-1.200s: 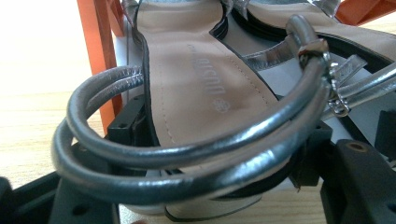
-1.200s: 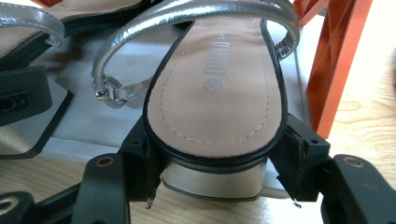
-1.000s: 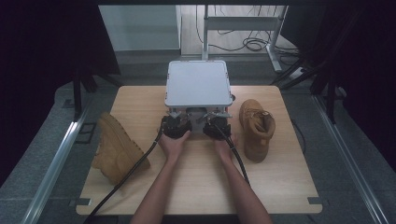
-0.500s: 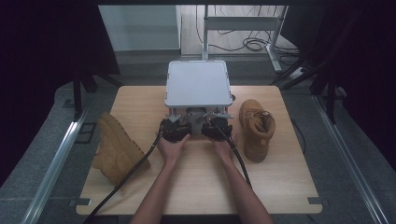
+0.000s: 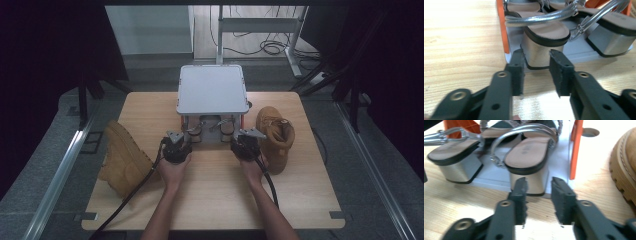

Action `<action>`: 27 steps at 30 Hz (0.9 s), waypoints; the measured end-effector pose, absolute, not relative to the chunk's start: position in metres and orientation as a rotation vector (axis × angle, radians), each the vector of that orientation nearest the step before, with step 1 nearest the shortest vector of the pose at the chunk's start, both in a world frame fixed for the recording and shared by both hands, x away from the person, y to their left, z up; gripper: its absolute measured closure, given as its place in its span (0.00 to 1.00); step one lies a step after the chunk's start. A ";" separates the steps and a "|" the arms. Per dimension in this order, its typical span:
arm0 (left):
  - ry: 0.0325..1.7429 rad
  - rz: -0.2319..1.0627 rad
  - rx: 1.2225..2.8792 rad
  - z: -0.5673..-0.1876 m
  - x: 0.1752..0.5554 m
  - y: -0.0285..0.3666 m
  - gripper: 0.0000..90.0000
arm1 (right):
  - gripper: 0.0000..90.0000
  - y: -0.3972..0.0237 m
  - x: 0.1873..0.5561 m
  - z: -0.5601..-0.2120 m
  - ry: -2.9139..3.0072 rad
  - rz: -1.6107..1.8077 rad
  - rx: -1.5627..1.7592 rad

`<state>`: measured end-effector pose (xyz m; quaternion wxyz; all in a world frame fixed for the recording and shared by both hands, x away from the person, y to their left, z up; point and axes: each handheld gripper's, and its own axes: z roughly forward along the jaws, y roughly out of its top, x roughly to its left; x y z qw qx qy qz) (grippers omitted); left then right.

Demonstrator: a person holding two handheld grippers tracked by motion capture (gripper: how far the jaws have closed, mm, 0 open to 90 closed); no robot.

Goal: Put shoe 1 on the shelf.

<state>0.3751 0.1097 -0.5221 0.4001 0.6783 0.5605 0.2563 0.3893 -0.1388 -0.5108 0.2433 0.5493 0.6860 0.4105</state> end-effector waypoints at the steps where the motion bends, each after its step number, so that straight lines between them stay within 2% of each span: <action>1: 1.419 0.643 1.721 -0.523 0.376 0.110 0.80 | 0.79 -0.141 0.391 -0.512 1.873 1.125 1.514; 5: 1.426 0.619 1.738 -0.526 0.379 0.110 0.92 | 0.91 -0.145 0.398 -0.516 1.874 1.102 1.517; 10: 1.442 0.586 1.727 -0.527 0.385 0.113 0.99 | 0.97 -0.147 0.405 -0.525 1.865 1.082 1.553; 18: 1.447 0.570 1.742 -0.526 0.392 0.108 1.00 | 0.99 -0.142 0.412 -0.534 1.864 1.049 1.557; 27: 1.439 0.535 1.742 -0.527 0.401 0.099 1.00 | 0.99 -0.125 0.416 -0.527 1.864 1.072 1.527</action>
